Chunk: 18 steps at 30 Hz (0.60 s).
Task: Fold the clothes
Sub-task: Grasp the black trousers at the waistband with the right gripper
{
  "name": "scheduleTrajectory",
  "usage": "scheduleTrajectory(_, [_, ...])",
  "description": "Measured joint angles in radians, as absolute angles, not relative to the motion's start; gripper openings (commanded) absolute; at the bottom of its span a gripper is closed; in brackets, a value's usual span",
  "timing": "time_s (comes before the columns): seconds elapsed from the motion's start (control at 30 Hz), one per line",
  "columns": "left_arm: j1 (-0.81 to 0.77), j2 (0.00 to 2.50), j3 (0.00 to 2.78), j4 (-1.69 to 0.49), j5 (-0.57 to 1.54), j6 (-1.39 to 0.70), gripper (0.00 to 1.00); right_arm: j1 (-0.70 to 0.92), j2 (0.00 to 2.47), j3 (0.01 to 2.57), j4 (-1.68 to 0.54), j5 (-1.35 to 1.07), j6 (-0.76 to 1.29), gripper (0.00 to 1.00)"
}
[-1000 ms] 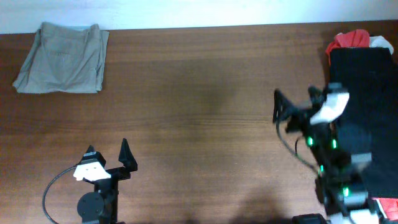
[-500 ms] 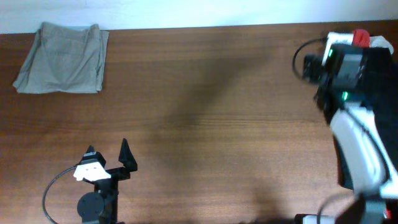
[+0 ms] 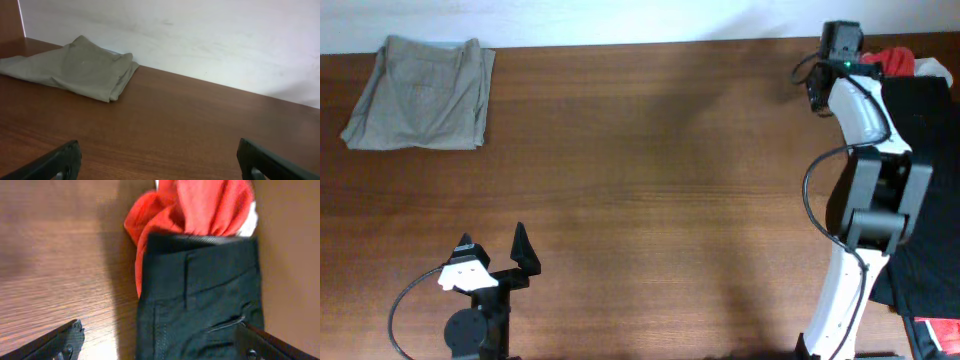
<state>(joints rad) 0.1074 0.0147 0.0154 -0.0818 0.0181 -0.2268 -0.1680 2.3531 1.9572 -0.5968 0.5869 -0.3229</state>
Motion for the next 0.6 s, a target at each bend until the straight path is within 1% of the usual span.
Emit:
scheduleTrajectory(0.03, [0.107, 0.015, 0.015, -0.082, 0.018, -0.227, 0.99, -0.173, 2.363, 1.957, -0.595, 0.591, -0.323, 0.99])
scheduleTrajectory(0.1, [0.107, 0.015, 0.016, -0.082, 0.018, -0.227, 0.99, -0.193, 2.381, 1.957, -0.587, 0.595, -0.323, 0.91])
scheduleTrajectory(0.2, [0.107, 0.015, 0.015, -0.082, 0.018, -0.227, 0.99, -0.235, 2.391, 1.958, -0.582, 0.599, -0.326, 0.90])
scheduleTrajectory(0.3, [0.107, 0.015, 0.016, -0.082, 0.018, -0.227, 0.99, -0.270, 2.395, 1.958, -0.587, 0.580, -0.326, 0.90])
scheduleTrajectory(0.43, [0.107, 0.015, 0.016, -0.082, 0.018, -0.227, 0.99, -0.276, 2.395, 1.958, -0.587, 0.522, -0.326, 0.90])
scheduleTrajectory(0.53, [0.107, 0.015, 0.015, -0.082, 0.018, -0.227, 0.99, -0.274, 2.397, 1.958, -0.587, 0.487, -0.329, 0.96])
scheduleTrajectory(0.6, [0.107, 0.015, 0.015, -0.082, 0.018, -0.227, 0.99, -0.274, 2.398, 1.958, -0.585, 0.461, -0.320, 0.96])
